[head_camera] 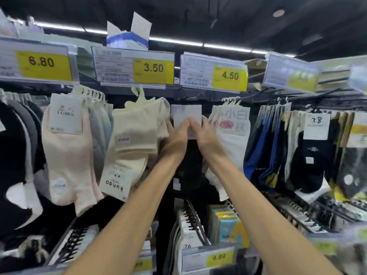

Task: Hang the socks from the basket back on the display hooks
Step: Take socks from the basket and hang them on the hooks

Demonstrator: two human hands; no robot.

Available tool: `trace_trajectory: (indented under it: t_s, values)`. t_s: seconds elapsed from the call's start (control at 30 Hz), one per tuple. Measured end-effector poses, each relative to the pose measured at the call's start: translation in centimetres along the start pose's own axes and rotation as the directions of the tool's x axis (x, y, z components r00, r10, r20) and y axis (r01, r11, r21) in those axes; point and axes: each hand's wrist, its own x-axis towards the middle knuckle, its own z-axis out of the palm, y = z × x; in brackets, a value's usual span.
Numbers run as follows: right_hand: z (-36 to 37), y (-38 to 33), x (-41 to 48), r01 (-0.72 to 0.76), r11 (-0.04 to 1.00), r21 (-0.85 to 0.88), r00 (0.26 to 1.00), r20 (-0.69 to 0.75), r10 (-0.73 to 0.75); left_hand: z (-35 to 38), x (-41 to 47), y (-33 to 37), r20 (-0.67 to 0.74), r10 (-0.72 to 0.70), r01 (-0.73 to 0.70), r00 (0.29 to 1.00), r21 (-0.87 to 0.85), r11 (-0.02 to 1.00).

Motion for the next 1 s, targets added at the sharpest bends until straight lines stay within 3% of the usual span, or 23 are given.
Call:
trace_trajectory:
  t_s: [0.13, 0.27, 0.43, 0.53, 0.6, 0.67, 0.73, 0.8, 0.9, 1.0]
  values:
    - [-0.5, -0.6, -1.2, -0.020, 0.997, 0.078, 1.000, 0.013, 0.019, 0.3, -1.7, 0.1, 0.013, -0.031, 0.030, 0.999, 0.035, 0.999]
    - [-1.6, -0.9, -2.6, 0.032, 0.996, 0.079, 0.999, 0.029, -0.034, 0.3, -3.7, 0.1, 0.027, 0.072, -0.072, 0.997, -0.011, 0.997]
    - [-4.4, -0.7, -5.3, 0.080, 0.995, 0.066, 0.992, 0.096, -0.086, 0.0, -6.7, 0.9, 0.010, 0.220, -0.220, 0.975, 0.100, 0.970]
    - [-7.4, -0.4, -7.7, 0.204, 0.974, 0.103, 0.979, 0.010, -0.206, 0.1, -10.1, 1.3, -0.003, 0.419, -0.385, 0.908, 0.386, 0.838]
    - [-9.6, -0.4, -8.3, 0.289, 0.950, 0.122, 0.955, -0.108, -0.276, 0.8, -11.9, 2.0, 0.021, 0.585, -0.509, 0.811, 0.519, 0.687]
    - [-11.2, -0.3, -8.1, 0.320, 0.938, 0.134, 0.937, -0.192, -0.292, 2.2, -13.3, 2.6, 0.086, 0.702, -0.648, 0.707, 0.475, 0.595]
    - [-12.3, 0.2, -7.4, 0.290, 0.947, 0.141, 0.945, -0.196, -0.260, 4.1, -14.0, 3.0, 0.140, 0.736, -0.726, 0.662, 0.362, 0.585]
    - [-12.8, 0.8, -6.5, 0.219, 0.969, 0.113, 0.967, -0.159, -0.200, 6.2, -13.6, 3.1, 0.153, 0.663, -0.678, 0.733, 0.228, 0.698]
    - [-13.0, 2.0, -4.9, 0.098, 0.993, 0.062, 0.991, -0.095, -0.092, 8.8, -11.1, 2.6, 0.107, 0.421, -0.428, 0.901, 0.056, 0.902]
    - [-12.4, 2.8, -3.3, 0.002, 1.000, 0.014, 1.000, -0.023, -0.001, 9.8, -7.2, 1.4, 0.024, 0.238, -0.240, 0.971, 0.089, 0.967]
